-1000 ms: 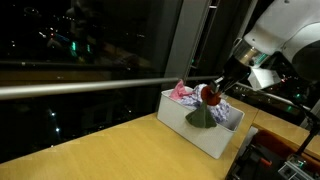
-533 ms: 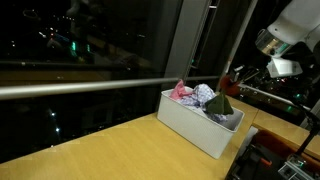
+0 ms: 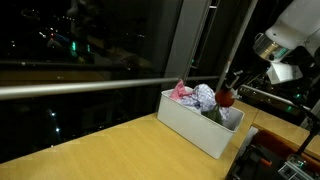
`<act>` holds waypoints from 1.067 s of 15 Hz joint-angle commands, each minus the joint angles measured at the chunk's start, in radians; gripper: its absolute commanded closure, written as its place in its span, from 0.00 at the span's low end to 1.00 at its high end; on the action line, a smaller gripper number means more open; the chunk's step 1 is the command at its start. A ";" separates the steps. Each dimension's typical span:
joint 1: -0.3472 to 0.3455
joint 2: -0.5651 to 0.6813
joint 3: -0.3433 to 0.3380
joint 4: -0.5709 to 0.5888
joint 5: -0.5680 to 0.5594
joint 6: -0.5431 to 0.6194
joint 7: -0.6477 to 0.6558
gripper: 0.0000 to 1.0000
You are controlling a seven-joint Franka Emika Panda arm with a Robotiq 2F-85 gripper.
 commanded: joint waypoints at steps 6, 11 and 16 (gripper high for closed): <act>-0.025 -0.002 0.045 -0.007 0.040 0.002 -0.009 0.00; -0.024 -0.003 0.052 -0.007 0.054 0.002 -0.007 0.00; -0.024 -0.003 0.052 -0.007 0.054 0.002 -0.007 0.00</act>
